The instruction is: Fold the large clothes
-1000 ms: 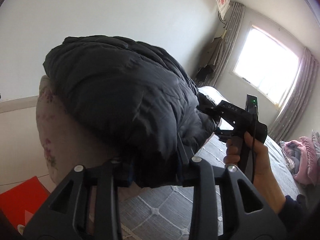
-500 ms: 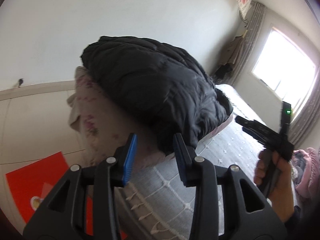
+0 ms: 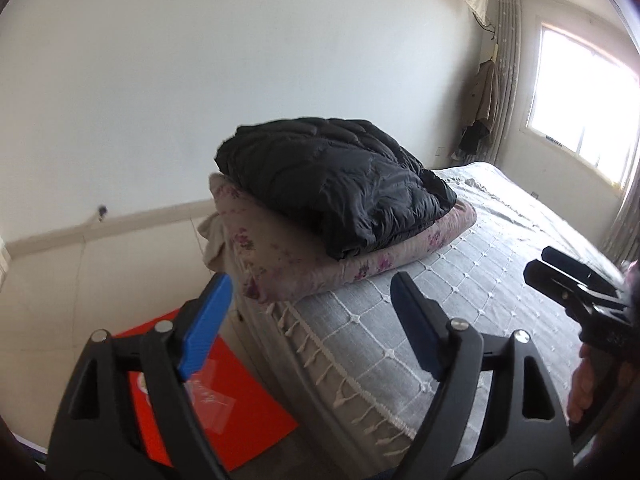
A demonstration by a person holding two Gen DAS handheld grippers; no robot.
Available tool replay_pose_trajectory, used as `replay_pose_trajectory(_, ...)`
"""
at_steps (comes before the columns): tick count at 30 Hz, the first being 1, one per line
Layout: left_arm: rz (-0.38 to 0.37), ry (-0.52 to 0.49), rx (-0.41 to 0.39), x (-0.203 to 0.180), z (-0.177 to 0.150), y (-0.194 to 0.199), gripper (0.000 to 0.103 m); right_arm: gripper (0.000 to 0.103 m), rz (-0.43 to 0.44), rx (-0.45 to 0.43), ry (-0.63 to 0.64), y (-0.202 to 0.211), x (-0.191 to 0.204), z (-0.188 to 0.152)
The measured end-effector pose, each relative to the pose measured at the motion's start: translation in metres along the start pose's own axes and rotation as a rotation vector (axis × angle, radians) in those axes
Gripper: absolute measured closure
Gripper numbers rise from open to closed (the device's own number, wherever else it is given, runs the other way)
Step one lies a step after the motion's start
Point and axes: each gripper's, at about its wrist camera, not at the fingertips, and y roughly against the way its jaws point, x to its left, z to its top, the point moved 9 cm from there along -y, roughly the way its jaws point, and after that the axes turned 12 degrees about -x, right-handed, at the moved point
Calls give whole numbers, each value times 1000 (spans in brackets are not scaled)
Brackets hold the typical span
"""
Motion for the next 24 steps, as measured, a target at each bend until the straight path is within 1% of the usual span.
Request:
replay_pose_trajectory(1,13,-22,-12,-1,1,11,18,16,15,-8,13,9,7,0)
replay_pose_trajectory(3,37,-49,-42,-2,3,26,11,11,36,-28,27,28,21,-1)
replay_pose_trajectory(5,50,-63,-68,-4,5,40,5,9,44,-44,32,43,30,-4)
replay_pose_trajectory(8,55,-72,-73,-11,0,60,5,9,35,-54,28,66,36,-14)
replay_pose_trajectory(11,33,-96,-61,-25,-11,75,4,8,14,-61,14,88,34,-31)
replay_pose_trajectory(12,37,-107,-55,-29,-15,79,4,1,14,-66,21,95,34,-36)
replay_pose_trajectory(13,42,-121,-50,-34,-19,82,4,0,1,-72,28,98,32,-37)
replay_pose_trajectory(15,51,-157,-46,-44,-26,91,4,0,-42,-95,23,107,28,-38)
replay_pose_trajectory(17,66,-190,-54,-53,-30,102,4,0,-29,-98,-6,117,29,-41)
replay_pose_trajectory(19,75,-219,-61,-60,-34,111,1,0,-24,-96,-29,123,28,-44)
replay_pose_trajectory(22,84,-240,-69,-67,-36,123,1,0,-38,-92,-43,132,25,-46)
replay_pose_trajectory(24,111,-255,-89,-68,-34,130,1,0,-44,-95,-42,136,24,-45)
